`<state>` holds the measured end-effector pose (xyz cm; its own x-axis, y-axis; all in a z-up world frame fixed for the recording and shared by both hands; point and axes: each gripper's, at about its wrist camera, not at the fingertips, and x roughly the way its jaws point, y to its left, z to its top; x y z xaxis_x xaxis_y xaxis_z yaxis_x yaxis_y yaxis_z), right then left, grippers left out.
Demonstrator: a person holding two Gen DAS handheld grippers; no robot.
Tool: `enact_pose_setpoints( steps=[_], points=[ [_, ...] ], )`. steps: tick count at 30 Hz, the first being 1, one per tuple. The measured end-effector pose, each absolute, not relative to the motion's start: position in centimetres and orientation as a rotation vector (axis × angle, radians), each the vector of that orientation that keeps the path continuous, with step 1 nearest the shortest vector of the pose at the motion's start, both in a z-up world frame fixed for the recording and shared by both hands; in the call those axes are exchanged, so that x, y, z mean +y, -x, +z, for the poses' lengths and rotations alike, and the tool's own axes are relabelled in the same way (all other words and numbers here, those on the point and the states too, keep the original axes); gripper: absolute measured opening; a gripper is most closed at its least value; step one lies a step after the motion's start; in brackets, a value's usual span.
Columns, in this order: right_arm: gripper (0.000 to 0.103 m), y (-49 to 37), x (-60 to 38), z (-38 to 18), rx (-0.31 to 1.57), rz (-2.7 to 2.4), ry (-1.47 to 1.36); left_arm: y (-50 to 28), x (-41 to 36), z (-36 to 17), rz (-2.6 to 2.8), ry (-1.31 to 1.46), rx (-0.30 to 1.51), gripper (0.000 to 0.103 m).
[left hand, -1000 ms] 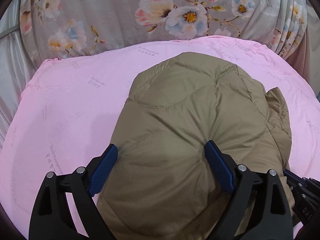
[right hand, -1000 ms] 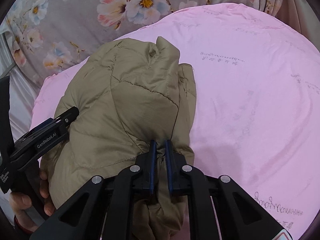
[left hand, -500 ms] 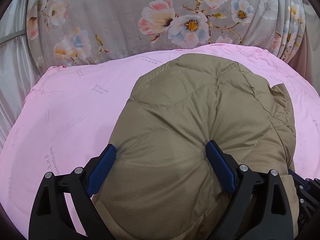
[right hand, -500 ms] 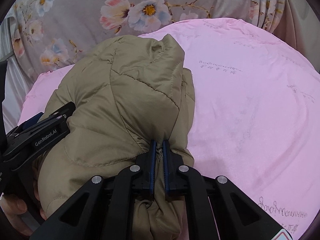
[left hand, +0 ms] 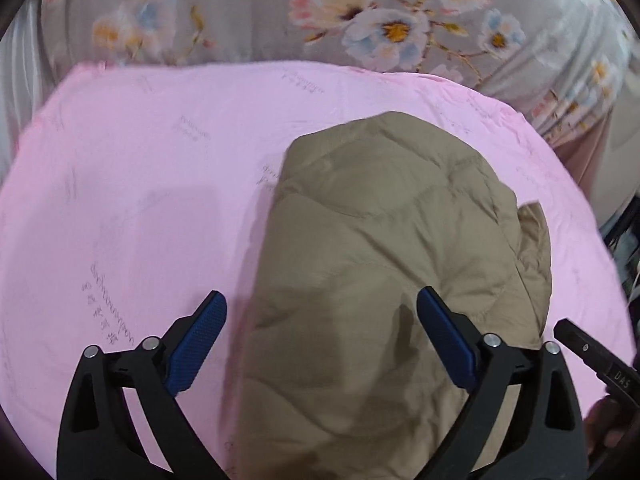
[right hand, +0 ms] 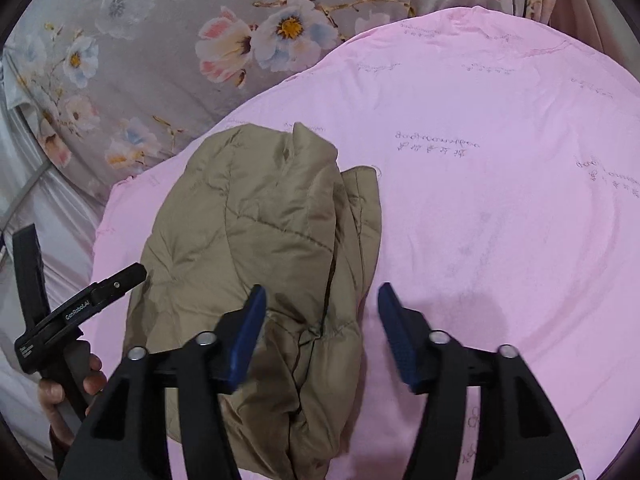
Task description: Fold large clothes
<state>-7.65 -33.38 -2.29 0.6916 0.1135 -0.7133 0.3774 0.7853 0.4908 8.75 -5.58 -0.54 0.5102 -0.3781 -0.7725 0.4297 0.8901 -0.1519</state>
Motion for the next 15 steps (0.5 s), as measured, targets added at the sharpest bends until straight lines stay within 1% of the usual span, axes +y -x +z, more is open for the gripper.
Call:
enact_pose_setpoints(
  steps=[1,5,6,10,13,15],
  points=[
    [0.069,7.2,-33.7,-2.7,0.839,-0.129,-0.698,-9.8,-4.7,-0.6,-0.495,-0.022,0.945,0.094],
    [0.071,5.6,-34.6,-5.6,0.930,0.031,-0.894,-12.5,-3.4,-2.7,-0.586,0.071,1.106,0.095],
    [0.073,5.2,-34.7,-6.5,0.942,0.059,-0.950,-13.0,-3.1,-3.3,-0.617,0.112,1.144,0.095],
    [0.080,4.7,-34.9,-8.6,0.946,0.142,-1.090,-14.3,-2.5,-5.6,-0.712,0.279,1.272,0.098],
    [0.087,4.2,-34.4,-9.3,0.933,0.182,-1.124,-14.5,-3.0,-7.1,-0.777,0.368,1.340,0.098],
    [0.087,3.9,-33.8,-9.1,0.927,0.195,-1.114,-14.3,-3.8,-7.8,-0.797,0.388,1.368,0.098]
  ],
)
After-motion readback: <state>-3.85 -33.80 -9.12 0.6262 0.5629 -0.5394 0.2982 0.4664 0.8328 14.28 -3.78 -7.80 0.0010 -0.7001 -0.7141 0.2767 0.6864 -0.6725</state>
